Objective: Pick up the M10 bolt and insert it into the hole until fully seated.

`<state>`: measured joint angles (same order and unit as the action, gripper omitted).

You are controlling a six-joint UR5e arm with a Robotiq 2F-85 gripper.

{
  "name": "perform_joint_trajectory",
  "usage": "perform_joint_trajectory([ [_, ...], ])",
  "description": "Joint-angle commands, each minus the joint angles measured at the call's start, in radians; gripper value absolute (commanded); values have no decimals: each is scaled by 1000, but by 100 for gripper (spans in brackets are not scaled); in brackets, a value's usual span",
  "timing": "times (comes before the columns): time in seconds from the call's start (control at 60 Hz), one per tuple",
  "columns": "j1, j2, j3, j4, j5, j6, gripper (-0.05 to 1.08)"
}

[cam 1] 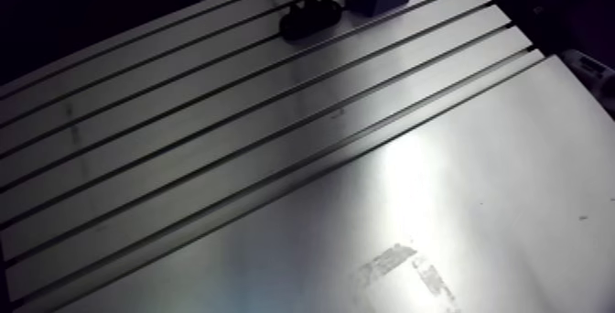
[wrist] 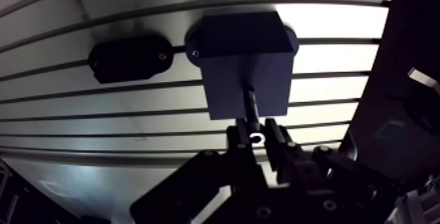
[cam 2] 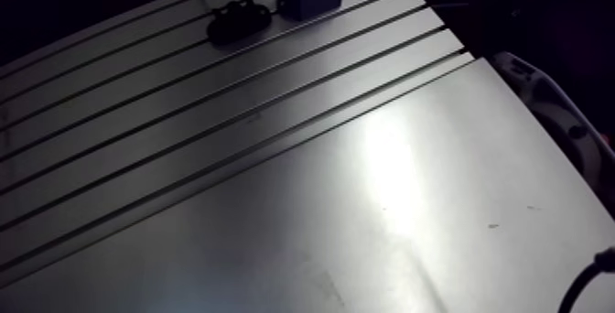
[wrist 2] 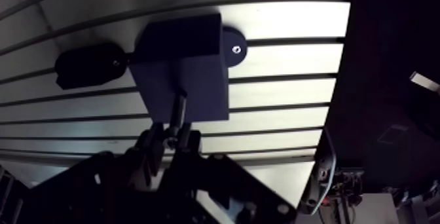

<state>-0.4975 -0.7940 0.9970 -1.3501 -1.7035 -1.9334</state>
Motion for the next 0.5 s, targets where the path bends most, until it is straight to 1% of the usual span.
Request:
perform_joint_trajectory([
  [0.017, -6, 3, -2, 0, 0, 0, 108],
  [0.5, -7, 7, -4, 1, 1, 0, 108],
])
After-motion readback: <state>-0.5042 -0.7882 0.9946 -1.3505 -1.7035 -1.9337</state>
